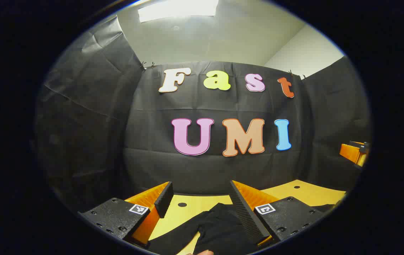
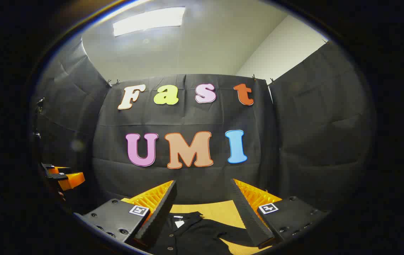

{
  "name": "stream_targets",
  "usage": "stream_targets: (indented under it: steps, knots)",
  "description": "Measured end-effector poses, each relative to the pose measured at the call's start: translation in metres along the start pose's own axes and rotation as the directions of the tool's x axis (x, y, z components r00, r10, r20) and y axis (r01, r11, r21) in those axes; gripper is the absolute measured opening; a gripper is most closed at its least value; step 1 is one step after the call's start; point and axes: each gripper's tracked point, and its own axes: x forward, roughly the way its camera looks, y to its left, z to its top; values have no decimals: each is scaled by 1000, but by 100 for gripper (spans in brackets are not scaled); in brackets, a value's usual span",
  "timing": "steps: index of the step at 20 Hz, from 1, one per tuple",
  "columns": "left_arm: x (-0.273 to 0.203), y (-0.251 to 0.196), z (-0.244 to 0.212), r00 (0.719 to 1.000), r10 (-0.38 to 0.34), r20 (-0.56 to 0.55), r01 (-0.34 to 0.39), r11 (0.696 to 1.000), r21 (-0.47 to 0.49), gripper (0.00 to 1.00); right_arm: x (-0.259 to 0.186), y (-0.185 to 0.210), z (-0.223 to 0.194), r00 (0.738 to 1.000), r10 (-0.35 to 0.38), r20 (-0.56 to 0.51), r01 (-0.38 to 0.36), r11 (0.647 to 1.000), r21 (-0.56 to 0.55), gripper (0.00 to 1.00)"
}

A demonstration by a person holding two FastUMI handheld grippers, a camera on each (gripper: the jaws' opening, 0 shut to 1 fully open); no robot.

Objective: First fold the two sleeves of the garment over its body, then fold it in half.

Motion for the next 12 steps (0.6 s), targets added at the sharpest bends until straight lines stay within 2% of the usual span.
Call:
stream_targets:
  steps: [10, 11, 12]
  knots:
    - [2, 4, 3, 1000, 25, 12, -25, 1000, -7, 92, 13, 4, -4, 1000, 13, 1, -13, 1000, 21, 96]
    - [2, 6, 3, 1000, 29, 13, -29, 1000, -5, 93, 14, 5, -4, 1000, 15, 0, -15, 1000, 23, 92]
    - [3, 7, 2, 999, 32, 13, -32, 999, -2, 92, 16, 5, -4, 1000, 16, -1, -16, 1000, 24, 96]
